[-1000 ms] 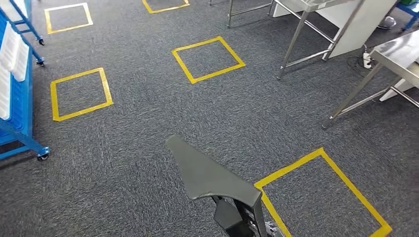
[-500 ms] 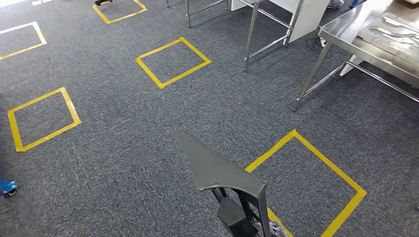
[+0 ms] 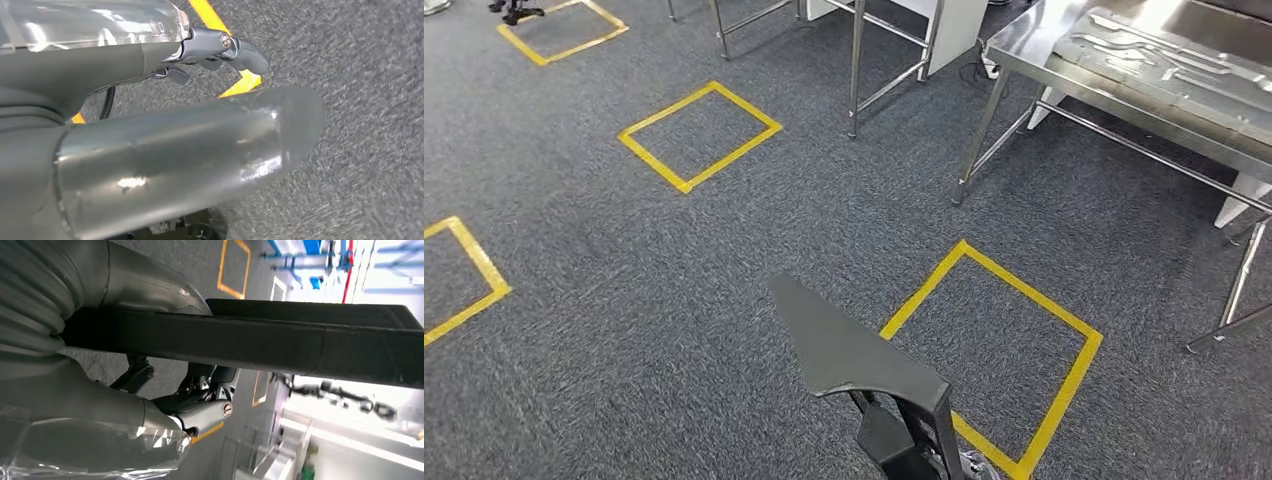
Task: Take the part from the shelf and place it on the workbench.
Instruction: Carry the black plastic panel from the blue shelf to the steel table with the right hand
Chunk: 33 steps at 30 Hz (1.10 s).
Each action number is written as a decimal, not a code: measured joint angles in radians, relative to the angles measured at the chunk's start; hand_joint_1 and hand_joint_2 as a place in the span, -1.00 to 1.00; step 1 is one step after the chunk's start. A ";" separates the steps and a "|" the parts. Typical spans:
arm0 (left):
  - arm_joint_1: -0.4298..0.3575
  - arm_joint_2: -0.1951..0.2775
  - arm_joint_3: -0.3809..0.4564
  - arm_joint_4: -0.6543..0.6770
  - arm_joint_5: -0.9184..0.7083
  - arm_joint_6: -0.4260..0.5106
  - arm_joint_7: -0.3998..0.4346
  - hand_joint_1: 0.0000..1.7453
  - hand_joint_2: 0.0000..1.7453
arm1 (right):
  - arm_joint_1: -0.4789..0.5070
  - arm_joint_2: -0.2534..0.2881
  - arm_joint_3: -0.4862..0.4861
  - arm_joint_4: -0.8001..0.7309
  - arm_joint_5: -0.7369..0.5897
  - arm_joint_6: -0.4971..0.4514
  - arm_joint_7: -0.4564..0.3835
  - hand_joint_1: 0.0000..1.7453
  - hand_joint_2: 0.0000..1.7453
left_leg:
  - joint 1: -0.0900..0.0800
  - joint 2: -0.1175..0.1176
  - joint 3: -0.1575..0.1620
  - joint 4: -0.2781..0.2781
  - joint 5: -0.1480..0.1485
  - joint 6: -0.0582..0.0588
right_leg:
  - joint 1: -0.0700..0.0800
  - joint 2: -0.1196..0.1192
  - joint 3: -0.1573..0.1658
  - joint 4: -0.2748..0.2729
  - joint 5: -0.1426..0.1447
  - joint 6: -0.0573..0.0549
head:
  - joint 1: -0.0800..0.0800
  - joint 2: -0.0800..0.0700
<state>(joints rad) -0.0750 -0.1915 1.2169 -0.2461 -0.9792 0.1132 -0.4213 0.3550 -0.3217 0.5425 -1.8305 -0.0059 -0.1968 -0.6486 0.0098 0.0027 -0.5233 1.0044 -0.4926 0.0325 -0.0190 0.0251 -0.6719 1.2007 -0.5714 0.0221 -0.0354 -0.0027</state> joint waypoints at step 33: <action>-0.001 -0.004 0.000 0.000 -0.006 -0.003 0.005 -1.00 -1.00 | 0.006 0.006 -0.001 0.004 0.023 -0.021 0.023 1.00 1.00 | -0.004 0.031 0.006 0.001 -0.011 0.000 | -0.003 -0.023 -0.045 0.089 -0.014 0.005 | 0.000 0.000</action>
<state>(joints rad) -0.0756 -0.1950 1.2169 -0.2461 -0.9852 0.1103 -0.4162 0.3608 -0.3152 0.5413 -1.8267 0.0175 -0.2174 -0.6255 0.0062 0.0336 -0.5171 1.0054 -0.5032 0.0326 -0.0222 0.0022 -0.7170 1.2894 -0.5855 0.0272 -0.0353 -0.0027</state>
